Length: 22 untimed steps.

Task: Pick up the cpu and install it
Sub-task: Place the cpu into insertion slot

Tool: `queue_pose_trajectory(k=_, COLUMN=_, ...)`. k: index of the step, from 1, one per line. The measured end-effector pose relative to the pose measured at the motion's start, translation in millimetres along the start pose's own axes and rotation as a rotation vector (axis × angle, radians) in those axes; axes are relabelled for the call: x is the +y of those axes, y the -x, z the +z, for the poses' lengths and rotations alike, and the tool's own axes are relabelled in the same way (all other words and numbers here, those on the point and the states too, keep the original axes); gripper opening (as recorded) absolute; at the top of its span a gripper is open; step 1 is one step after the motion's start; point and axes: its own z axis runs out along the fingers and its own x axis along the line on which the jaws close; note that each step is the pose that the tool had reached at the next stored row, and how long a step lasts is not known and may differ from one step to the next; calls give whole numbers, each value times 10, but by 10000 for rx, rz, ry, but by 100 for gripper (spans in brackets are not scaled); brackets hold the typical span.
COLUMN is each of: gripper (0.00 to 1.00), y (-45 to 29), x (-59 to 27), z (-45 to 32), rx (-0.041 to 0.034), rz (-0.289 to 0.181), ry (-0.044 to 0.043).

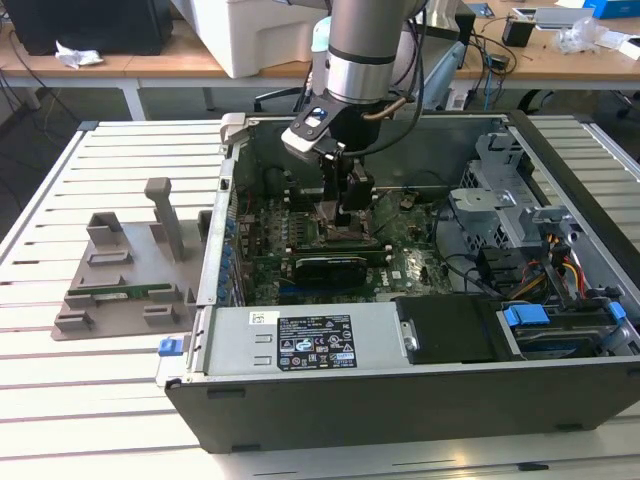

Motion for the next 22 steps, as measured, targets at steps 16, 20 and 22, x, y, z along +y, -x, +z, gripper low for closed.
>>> queue_pose_trajectory(k=16, gripper=55, y=0, x=0, z=0, rx=133, rz=1583, ry=-101)
queue_pose_trajectory(k=20, gripper=55, y=0, x=0, z=1, rx=185, rz=2093, ry=-132)
queue_pose_trajectory(k=22, gripper=55, y=0, x=0, z=1, rx=187, rz=2106, ry=-133)
